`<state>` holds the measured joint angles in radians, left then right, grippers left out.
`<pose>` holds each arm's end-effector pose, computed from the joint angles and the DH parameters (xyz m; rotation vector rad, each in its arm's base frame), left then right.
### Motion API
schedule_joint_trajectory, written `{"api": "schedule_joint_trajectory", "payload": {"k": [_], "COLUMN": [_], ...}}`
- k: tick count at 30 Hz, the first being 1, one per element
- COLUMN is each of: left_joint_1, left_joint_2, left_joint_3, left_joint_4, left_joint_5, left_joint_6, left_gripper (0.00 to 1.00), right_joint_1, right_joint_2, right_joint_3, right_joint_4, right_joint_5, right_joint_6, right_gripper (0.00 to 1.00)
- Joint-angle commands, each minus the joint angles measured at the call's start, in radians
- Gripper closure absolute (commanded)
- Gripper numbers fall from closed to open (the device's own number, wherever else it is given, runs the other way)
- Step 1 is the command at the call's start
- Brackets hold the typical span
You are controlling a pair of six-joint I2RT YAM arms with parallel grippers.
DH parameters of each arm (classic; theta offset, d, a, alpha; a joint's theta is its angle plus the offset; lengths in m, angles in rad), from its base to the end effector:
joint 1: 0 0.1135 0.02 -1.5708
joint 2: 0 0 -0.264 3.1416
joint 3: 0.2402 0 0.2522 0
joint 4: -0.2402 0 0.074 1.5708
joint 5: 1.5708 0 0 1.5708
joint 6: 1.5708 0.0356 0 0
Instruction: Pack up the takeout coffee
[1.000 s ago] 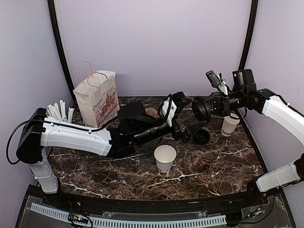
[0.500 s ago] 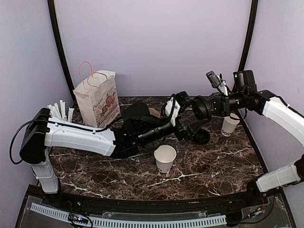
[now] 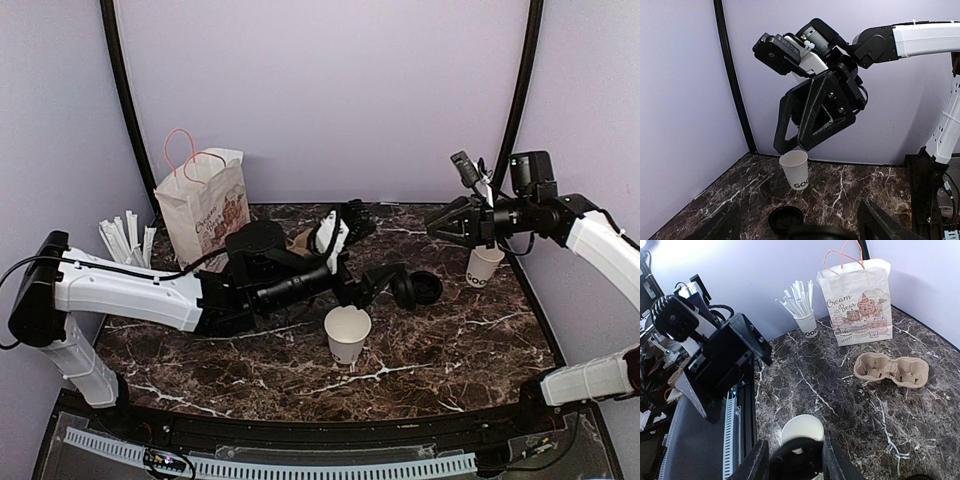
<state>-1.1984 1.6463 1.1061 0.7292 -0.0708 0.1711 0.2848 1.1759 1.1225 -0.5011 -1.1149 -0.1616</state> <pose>0.1437 -0.3609 0.3228 0.8562 1.1453 -0.8049 0.2237 0.0988 0.3568 -1.0582 1.6978 1.2407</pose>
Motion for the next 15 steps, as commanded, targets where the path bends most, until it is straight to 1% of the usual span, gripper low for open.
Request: {"api": "schedule_joint_trajectory", "payload": {"k": [1, 3, 5, 7, 9, 11, 15], "left_joint_1": [0.002, 0.01, 0.023, 0.035, 0.042, 0.046, 0.057], "left_joint_2": [-0.154, -0.186, -0.203, -0.22, -0.236, -0.249, -0.267], "left_joint_3": [-0.089, -0.132, -0.157, -0.173, -0.187, -0.2, -0.223], "left_joint_4": [-0.152, -0.174, -0.206, -0.238, -0.267, -0.302, -0.381], "left_joint_5": [-0.049, -0.065, -0.081, -0.1, -0.111, -0.134, -0.177], "left_joint_6": [-0.044, -0.067, -0.111, -0.155, -0.204, -0.243, -0.321], "left_gripper": [0.18, 0.19, 0.19, 0.19, 0.19, 0.17, 0.16], "right_joint_1": [-0.006, -0.006, -0.007, -0.006, -0.004, 0.003, 0.033], "right_joint_2": [0.0, 0.015, 0.041, 0.079, 0.111, 0.135, 0.162], "right_joint_3": [-0.066, -0.089, -0.09, -0.07, -0.052, -0.056, -0.102], "right_joint_4": [-0.019, 0.006, -0.008, -0.089, -0.175, -0.216, -0.203], "right_joint_5": [0.057, 0.093, 0.138, 0.18, 0.252, 0.342, 0.503], "right_joint_6": [-0.072, -0.071, -0.1, -0.205, -0.309, -0.372, -0.397], "right_gripper": [0.62, 0.62, 0.64, 0.66, 0.68, 0.71, 0.75]}}
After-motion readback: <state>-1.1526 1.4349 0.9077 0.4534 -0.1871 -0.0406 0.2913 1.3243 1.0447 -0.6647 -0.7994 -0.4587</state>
